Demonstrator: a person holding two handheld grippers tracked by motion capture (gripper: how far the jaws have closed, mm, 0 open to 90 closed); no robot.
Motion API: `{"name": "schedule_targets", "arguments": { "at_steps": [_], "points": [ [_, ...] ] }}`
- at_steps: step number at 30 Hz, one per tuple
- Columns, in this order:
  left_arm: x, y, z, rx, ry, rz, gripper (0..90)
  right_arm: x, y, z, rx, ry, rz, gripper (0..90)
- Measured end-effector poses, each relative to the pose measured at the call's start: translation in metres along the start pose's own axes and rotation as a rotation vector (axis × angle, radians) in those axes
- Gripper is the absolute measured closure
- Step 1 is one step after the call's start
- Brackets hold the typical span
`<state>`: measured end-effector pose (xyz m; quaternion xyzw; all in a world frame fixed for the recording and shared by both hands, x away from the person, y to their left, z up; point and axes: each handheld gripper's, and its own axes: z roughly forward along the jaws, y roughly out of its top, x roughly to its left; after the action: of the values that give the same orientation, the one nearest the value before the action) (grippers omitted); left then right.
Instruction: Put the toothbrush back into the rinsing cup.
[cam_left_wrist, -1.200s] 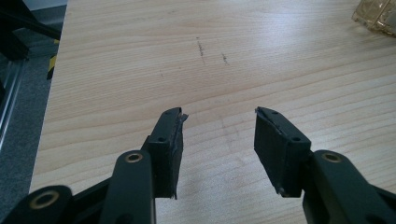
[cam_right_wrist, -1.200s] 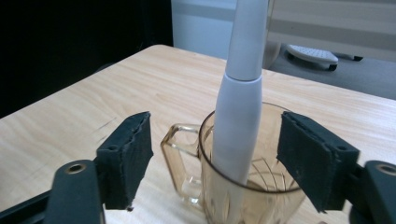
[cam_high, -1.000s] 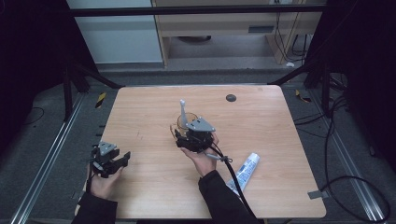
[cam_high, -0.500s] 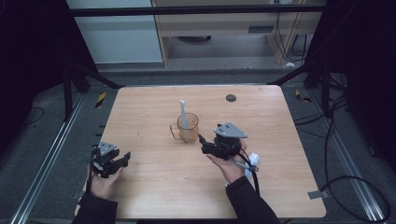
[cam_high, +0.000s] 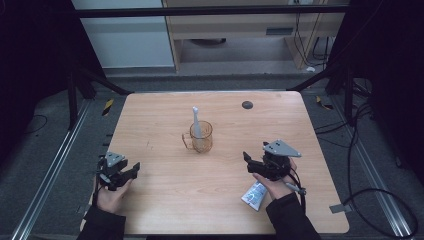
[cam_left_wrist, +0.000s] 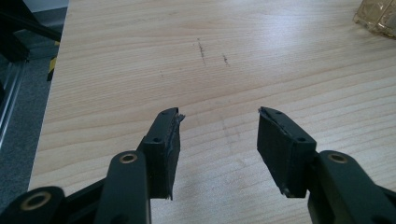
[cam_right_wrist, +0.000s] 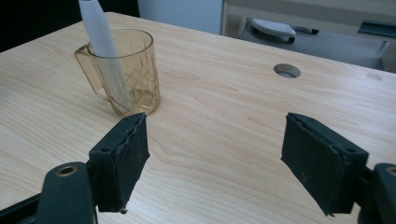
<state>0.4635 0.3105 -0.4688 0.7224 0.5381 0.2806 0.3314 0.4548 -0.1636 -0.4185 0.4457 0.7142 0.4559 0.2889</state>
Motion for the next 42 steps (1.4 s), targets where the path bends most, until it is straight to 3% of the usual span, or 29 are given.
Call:
{"name": "schedule_targets", "arguments": {
  "at_steps": [9, 13, 23, 30, 42],
  "points": [
    [-0.002, 0.000, 0.000, 0.013, -0.015, 0.008, 50.6, -0.013, -0.020, -0.012, 0.067, -0.008, 0.009, 24.7],
    [-0.002, 0.000, 0.000, 0.021, -0.018, 0.013, 53.8, -0.019, -0.030, -0.017, 0.094, -0.006, 0.012, 29.6],
    [-0.004, 0.000, 0.000, 0.028, -0.018, 0.019, 56.7, -0.023, -0.047, -0.033, 0.156, 0.030, -0.010, 55.2],
    [-0.004, 0.000, 0.000, 0.030, -0.017, 0.021, 56.7, -0.023, -0.058, -0.043, 0.209, 0.085, -0.031, 74.6],
    [-0.004, 0.000, 0.000, 0.032, -0.017, 0.023, 56.7, -0.021, -0.076, -0.045, 0.299, 0.141, -0.080, 89.7]
  ]
}}
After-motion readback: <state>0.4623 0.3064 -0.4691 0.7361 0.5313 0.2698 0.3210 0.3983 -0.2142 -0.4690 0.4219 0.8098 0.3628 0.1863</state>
